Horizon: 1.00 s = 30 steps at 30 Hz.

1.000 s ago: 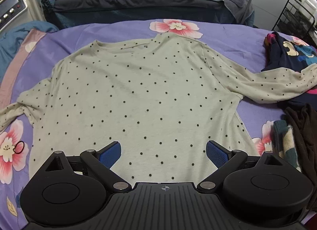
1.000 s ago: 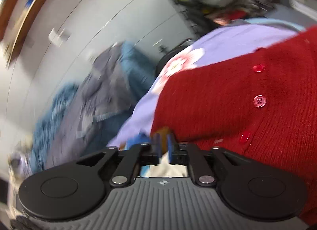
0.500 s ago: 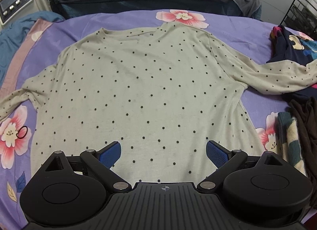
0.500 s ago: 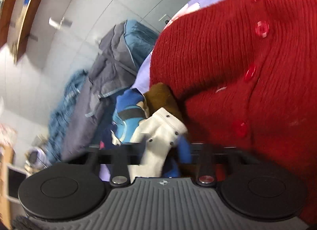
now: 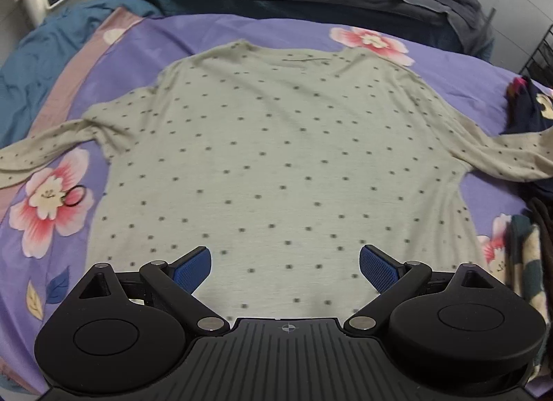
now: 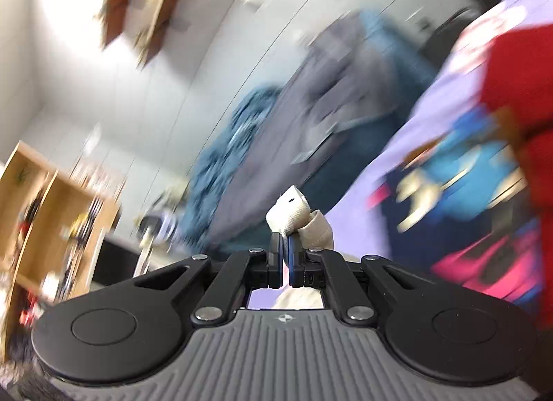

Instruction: Fold small clothes

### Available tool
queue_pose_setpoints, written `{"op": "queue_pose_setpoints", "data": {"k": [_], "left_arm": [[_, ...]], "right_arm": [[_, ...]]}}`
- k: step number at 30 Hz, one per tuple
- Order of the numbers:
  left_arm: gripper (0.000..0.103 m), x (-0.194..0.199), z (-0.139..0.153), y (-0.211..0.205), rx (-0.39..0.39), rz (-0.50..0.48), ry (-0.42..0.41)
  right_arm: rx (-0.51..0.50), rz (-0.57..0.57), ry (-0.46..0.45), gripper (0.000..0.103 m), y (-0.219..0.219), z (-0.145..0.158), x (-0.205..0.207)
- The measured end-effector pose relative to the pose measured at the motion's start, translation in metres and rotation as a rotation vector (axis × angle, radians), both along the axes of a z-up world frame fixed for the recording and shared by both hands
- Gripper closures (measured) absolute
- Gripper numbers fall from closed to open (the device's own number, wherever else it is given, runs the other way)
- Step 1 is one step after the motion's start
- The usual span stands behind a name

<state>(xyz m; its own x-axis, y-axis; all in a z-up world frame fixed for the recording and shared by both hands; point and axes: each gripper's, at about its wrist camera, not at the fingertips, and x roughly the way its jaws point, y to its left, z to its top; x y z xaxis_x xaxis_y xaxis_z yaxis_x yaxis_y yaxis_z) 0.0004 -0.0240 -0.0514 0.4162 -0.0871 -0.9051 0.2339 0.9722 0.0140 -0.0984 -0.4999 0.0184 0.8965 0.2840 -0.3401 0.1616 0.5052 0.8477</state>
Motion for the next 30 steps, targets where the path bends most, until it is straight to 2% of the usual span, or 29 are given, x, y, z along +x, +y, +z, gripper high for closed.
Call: {"op": "queue_pose_setpoints", "data": {"k": [5, 8, 11, 15, 18, 19, 20, 22, 25, 27, 30], "left_arm": [[0.000, 0.008, 0.019, 0.064, 0.026, 0.107, -0.066], [0.000, 0.006, 0.028, 0.113, 0.041, 0.211, -0.092], [0.000, -0.004, 0.030, 0.161, 0.066, 0.312, -0.099], [0.000, -0.026, 0.021, 0.211, 0.076, 0.427, -0.061], [0.000, -0.041, 0.011, 0.232, 0.054, 0.476, -0.026], [0.000, -0.045, 0.006, 0.236, 0.045, 0.486, -0.014], [0.000, -0.048, 0.002, 0.239, 0.035, 0.497, -0.001], [0.000, -0.052, -0.005, 0.242, 0.017, 0.508, 0.016], [0.000, -0.053, -0.012, 0.242, 0.010, 0.503, 0.026], [0.000, -0.050, -0.013, 0.241, 0.001, 0.493, 0.024], [0.000, -0.043, -0.012, 0.231, -0.045, 0.446, 0.009]], "right_arm": [[0.046, 0.272, -0.037, 0.098, 0.147, 0.001, 0.062], [0.127, 0.426, 0.007, 0.098, 0.239, -0.021, 0.084], [0.051, 0.549, 0.080, 0.098, 0.326, -0.042, 0.088], [-0.050, 0.708, 0.161, 0.097, 0.411, -0.072, 0.075], [-0.144, 0.772, 0.243, 0.088, 0.445, -0.099, 0.051], [-0.156, 0.792, 0.288, 0.065, 0.451, -0.109, 0.044], [-0.163, 0.808, 0.328, 0.048, 0.457, -0.116, 0.042], [-0.149, 0.862, 0.375, 0.047, 0.456, -0.127, 0.032], [-0.186, 0.894, 0.366, 0.047, 0.449, -0.126, 0.027], [-0.222, 0.864, 0.374, 0.046, 0.433, -0.125, 0.027], [-0.270, 0.772, 0.440, 0.044, 0.398, -0.132, 0.030]]}}
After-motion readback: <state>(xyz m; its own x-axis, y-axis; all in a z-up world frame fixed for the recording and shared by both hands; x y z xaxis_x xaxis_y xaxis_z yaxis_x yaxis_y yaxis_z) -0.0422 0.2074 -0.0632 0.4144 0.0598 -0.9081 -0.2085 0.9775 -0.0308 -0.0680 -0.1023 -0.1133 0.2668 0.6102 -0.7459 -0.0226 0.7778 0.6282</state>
